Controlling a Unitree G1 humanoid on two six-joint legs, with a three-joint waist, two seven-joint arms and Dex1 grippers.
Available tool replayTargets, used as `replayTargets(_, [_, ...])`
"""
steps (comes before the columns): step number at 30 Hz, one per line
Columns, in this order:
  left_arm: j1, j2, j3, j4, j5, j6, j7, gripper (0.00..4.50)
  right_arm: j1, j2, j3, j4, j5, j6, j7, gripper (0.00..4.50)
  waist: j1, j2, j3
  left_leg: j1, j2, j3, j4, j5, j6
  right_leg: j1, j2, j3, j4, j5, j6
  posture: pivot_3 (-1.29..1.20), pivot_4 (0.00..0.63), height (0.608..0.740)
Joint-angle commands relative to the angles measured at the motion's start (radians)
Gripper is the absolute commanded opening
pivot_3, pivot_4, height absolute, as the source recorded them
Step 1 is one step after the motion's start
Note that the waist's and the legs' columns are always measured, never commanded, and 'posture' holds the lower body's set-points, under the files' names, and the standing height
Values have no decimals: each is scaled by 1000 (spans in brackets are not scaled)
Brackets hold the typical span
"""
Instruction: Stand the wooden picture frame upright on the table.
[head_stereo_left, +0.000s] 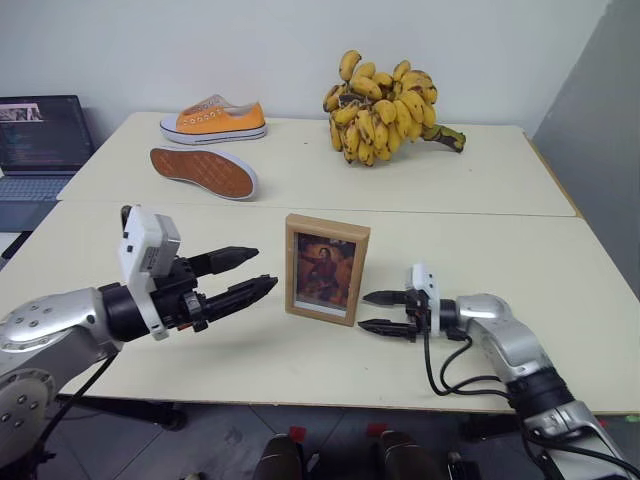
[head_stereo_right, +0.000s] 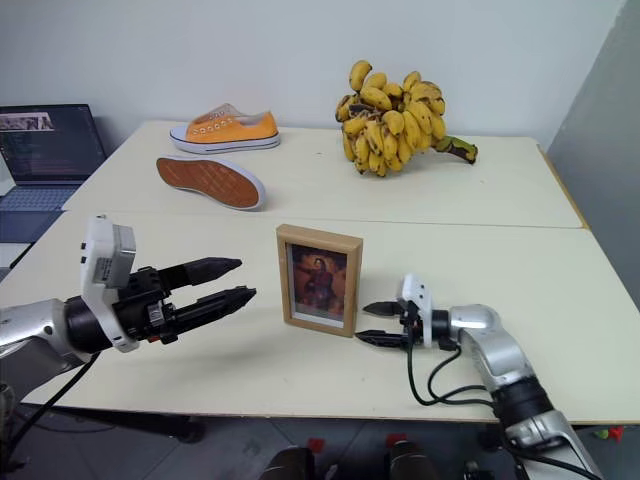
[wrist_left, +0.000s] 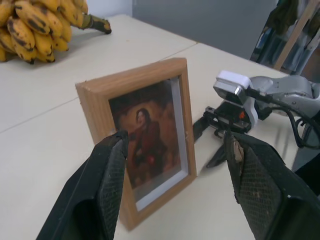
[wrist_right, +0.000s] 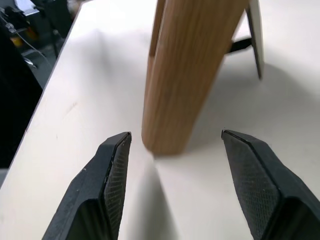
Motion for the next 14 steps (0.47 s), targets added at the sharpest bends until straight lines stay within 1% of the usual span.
replayTargets(1, [-62, 0, -38, 36, -8, -36, -37, 3192, 100, -103, -116, -224, 32, 34, -26, 3026, 0, 0, 0, 0, 0, 0, 0, 0, 0, 0, 0, 0, -1, 0, 0, 0, 150, 740])
replayTargets(4, [-103, 7, -68, 81, 5, -38, -59, 3192, 161, -159, -206, -357, 49, 84, -93, 3026, -5, -1, 0, 0, 0, 0, 0, 0, 0, 0, 0, 1, -2, -2, 3, 0, 150, 740])
replayTargets(7, [-121, 14, -96, 109, 35, -50, -94, 3192, 178, -200, -303, -479, 70, 163, -170, 3026, -11, 0, 1, 1, 1, 1, 0, 0, 0, 0, 1, 2, -2, -2, 4, 0, 150, 740])
replayTargets(11, [-136, 21, -135, 133, 68, -68, -147, 3192, 170, -242, -418, -632, 180, 322, -248, 3026, -7, 0, 1, 0, 1, 2, -1, 0, 0, 0, 1, 3, -3, -2, 4, 0, 150, 740])
replayTargets(14, [-152, 17, -156, 152, 90, -82, -169, 3192, 166, -251, -455, -702, 245, 398, -294, 3026, -6, 0, 1, -1, 1, 2, -1, 0, 0, 1, 1, 3, -6, -1, 5, 0, 150, 740])
